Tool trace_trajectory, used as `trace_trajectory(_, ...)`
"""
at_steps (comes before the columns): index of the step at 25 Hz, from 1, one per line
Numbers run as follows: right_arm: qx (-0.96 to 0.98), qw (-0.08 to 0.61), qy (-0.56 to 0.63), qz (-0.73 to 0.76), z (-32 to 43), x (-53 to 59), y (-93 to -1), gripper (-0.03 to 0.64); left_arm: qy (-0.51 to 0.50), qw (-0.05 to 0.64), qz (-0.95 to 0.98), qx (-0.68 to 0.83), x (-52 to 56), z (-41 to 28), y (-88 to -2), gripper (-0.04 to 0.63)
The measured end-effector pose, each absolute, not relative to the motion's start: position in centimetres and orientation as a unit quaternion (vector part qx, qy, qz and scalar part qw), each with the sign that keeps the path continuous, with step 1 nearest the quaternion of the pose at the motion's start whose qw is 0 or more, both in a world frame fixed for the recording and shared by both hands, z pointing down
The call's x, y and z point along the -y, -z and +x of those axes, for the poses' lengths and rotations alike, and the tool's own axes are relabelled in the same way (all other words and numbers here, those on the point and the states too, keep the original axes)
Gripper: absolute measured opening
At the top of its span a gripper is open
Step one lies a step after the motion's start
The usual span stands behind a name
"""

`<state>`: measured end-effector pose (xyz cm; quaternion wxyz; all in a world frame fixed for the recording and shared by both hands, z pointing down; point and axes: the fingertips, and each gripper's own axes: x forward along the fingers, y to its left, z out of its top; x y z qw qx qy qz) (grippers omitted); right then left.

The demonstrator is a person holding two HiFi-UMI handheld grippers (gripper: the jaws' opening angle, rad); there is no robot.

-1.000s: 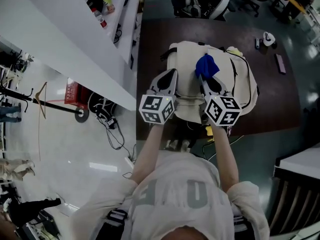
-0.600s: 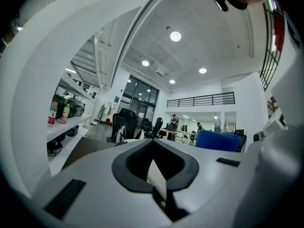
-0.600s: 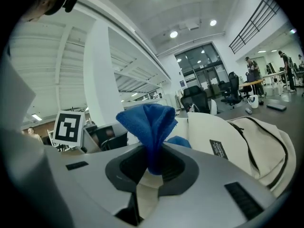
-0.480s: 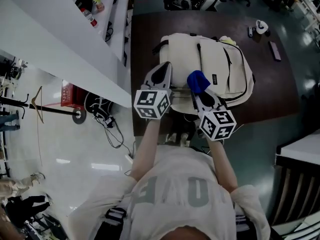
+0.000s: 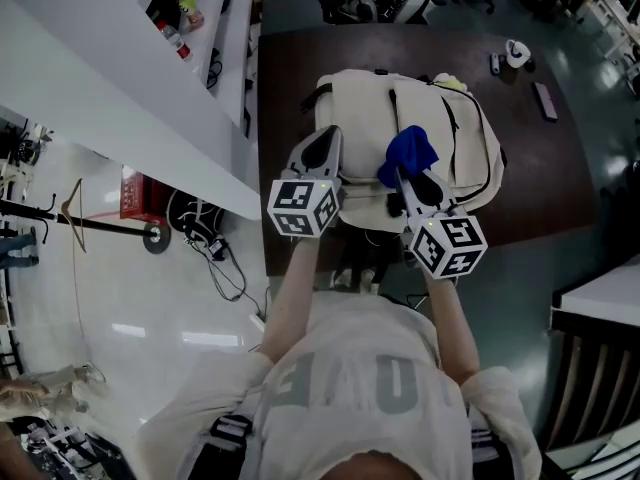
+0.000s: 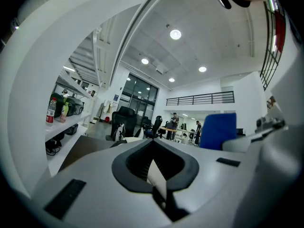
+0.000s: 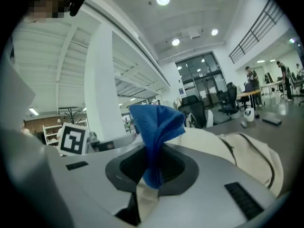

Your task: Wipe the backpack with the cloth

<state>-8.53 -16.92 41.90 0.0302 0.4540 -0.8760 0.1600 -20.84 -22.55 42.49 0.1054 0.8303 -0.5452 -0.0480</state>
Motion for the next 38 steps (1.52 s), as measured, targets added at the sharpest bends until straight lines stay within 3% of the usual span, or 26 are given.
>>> trace_trajectory(8,0.864,-0.001,-0.078,0.497,-6.6,28.9,-35.6,0.043,0.029,0.109,0.833,0.542,22.8,-20.2,-43.8,-0.002)
trace_trajectory(17,0.859,0.071,-0.101,0.497,-9.0,39.3,-39.1,0.043,0.017,0.128,0.832,0.540,23.6,-19.9,-45.3,-0.002)
trace_trajectory(23,0.852,0.096,-0.122,0.500,-8.9,39.3,-42.7,0.043,0.018,0.136,0.831,0.540,24.0,-20.1,-45.8,-0.002)
trace_trajectory(38,0.844,0.072,-0.144,0.511,-6.6,32.8,-43.3,0.043,0.028,0.147,0.832,0.534,24.0,-20.3,-46.4,-0.002)
